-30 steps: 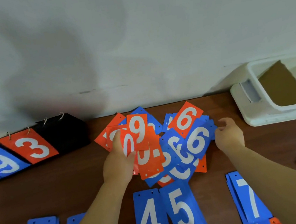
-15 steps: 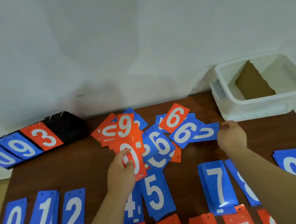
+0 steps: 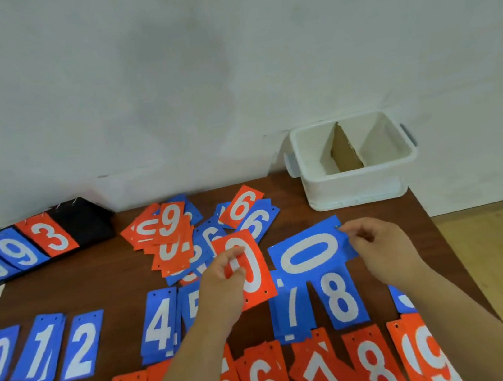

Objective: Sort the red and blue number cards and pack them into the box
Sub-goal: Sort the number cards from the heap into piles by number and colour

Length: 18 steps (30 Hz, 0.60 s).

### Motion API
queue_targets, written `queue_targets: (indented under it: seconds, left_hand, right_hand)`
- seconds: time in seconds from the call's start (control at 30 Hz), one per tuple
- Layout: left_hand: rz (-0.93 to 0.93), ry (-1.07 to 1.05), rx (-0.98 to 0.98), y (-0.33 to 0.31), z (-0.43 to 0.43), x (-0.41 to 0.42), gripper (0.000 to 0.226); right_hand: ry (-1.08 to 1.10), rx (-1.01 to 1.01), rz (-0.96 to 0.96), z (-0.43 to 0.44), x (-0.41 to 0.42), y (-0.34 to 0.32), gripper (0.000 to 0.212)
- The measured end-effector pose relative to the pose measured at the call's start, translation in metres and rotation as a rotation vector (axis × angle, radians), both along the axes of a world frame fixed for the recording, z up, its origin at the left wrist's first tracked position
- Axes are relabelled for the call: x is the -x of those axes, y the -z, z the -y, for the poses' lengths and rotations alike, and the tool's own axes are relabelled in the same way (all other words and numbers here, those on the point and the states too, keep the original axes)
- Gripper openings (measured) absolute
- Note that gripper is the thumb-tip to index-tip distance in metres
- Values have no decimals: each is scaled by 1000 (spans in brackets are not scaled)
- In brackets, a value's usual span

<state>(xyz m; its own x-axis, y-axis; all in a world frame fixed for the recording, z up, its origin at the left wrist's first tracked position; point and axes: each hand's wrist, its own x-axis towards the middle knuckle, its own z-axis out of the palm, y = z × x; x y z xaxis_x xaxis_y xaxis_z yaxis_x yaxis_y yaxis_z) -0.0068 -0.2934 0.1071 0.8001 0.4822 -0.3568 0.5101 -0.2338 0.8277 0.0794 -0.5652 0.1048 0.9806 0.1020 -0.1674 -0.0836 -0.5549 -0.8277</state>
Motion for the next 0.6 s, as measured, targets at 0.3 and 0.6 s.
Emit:
queue_targets:
  seconds: [0.3, 0.6]
  left_hand:
    - [39, 41, 88, -35, 1, 59, 37]
    - [136, -125, 215, -39, -75, 138, 54]
  right_hand:
    - [-623, 61, -16, -59, 31, -38, 30]
    - [-641, -84, -52, -173, 84, -38, 20]
